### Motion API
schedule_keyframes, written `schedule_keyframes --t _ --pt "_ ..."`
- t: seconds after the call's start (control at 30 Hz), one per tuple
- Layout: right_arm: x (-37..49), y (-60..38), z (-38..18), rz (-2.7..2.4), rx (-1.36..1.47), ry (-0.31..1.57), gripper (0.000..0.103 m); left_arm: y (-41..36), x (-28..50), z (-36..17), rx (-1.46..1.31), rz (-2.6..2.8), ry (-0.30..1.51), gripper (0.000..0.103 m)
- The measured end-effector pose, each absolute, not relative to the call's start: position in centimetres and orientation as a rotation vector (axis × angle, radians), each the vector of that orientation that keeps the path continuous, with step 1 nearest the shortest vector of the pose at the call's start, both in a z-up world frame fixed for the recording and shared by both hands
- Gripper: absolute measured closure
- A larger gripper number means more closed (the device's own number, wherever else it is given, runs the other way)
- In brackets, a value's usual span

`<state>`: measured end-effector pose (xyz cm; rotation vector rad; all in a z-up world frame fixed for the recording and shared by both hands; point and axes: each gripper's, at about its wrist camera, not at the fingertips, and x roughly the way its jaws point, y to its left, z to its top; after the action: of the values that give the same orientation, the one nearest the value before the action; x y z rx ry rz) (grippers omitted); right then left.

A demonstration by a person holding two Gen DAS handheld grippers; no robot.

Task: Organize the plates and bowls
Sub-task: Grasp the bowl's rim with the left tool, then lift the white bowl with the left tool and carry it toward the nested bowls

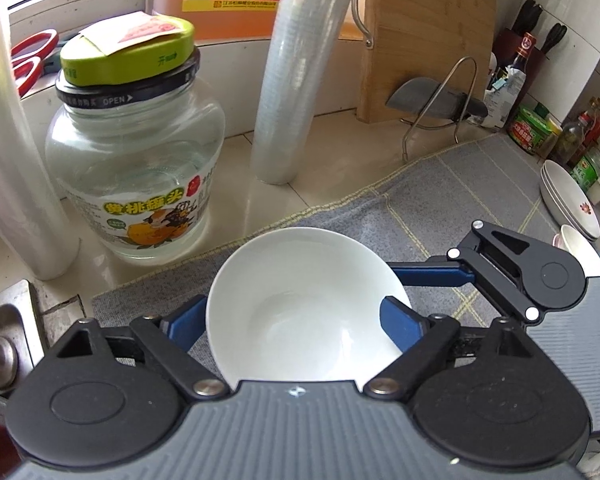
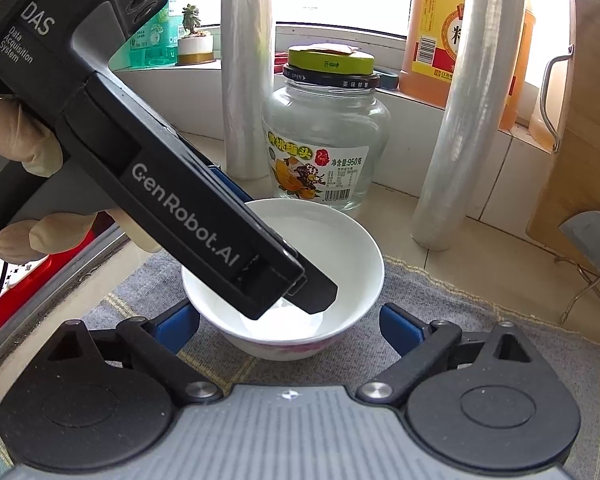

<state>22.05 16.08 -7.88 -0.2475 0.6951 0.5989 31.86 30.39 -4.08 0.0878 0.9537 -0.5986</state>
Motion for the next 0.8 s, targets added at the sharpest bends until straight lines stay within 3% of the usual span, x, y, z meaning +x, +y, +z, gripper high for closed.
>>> schedule_keyframes --t 0.8 --pt "22.36 15.93 -7.74 0.626 -0.231 0.694 0.005 29.73 32.61 -4.04 0.131 -0.626 0.966 0.016"
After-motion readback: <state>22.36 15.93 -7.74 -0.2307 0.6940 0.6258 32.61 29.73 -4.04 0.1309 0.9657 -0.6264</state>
